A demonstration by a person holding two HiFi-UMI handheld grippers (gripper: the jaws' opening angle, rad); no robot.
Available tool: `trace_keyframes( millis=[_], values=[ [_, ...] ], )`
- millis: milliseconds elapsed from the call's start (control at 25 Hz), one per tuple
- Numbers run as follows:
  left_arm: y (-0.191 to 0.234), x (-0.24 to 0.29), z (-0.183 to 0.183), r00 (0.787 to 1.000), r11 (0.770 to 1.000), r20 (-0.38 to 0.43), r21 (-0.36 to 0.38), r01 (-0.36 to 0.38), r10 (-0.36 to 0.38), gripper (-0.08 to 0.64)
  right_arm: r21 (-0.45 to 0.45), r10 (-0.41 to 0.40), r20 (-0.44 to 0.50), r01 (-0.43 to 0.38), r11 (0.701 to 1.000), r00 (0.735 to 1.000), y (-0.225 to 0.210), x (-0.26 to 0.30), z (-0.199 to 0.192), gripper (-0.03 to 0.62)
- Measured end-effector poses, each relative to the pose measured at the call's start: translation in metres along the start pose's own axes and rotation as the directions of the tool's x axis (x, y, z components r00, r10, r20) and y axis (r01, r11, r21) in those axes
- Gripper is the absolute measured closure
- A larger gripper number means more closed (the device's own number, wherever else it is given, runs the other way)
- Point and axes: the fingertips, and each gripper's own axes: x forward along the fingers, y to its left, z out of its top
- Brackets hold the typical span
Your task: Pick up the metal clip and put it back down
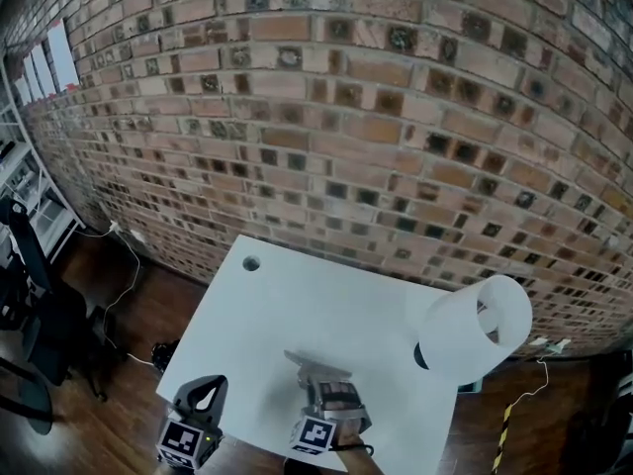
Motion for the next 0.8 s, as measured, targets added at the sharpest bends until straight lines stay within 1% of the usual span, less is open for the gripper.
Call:
trace_keyframes(
  millis=[200, 320, 400, 600, 720, 800],
  values=[
    [0.013, 0.006, -0.014, 0.999, 1.0, -0.019, -0.003, -0.027, 0.027, 0.552, -0.001, 0.04, 0.0, -0.04, 0.999, 0.999, 0.016, 0.012, -0.003, 0.525],
    [0.016, 0.013, -0.012, 0.999, 0.999, -0.031, -0.012, -0.035, 0.035, 0.552, 0.0, 0.042, -0.001, -0.042, 0.999, 0.999, 0.015, 0.018, -0.007, 0.525],
    [0.016, 0.017, -0.013, 0.999, 0.999, -0.028, -0.006, -0.032, 0.032, 0.554, -0.001, 0.038, -0.007, -0.038, 0.999, 0.999, 0.017, 0.023, -0.011, 0.525],
    [0.011, 0.023, -0.011, 0.999, 0.999, -0.045, -0.027, -0.018, 0.017, 0.554, 0.007, 0.059, -0.012, -0.059, 0.998, 0.998, 0.023, 0.029, -0.012, 0.523],
    [0.01, 0.025, -0.014, 0.999, 1.0, -0.043, -0.022, -0.015, 0.014, 0.554, -0.02, 0.05, -0.026, -0.05, 0.999, 0.998, 0.028, 0.032, -0.014, 0.507],
    [0.011, 0.025, -0.018, 0.999, 1.0, -0.04, -0.016, -0.013, 0.012, 0.554, -0.031, 0.058, -0.034, -0.059, 0.998, 0.998, 0.031, 0.03, -0.014, 0.506]
  ],
)
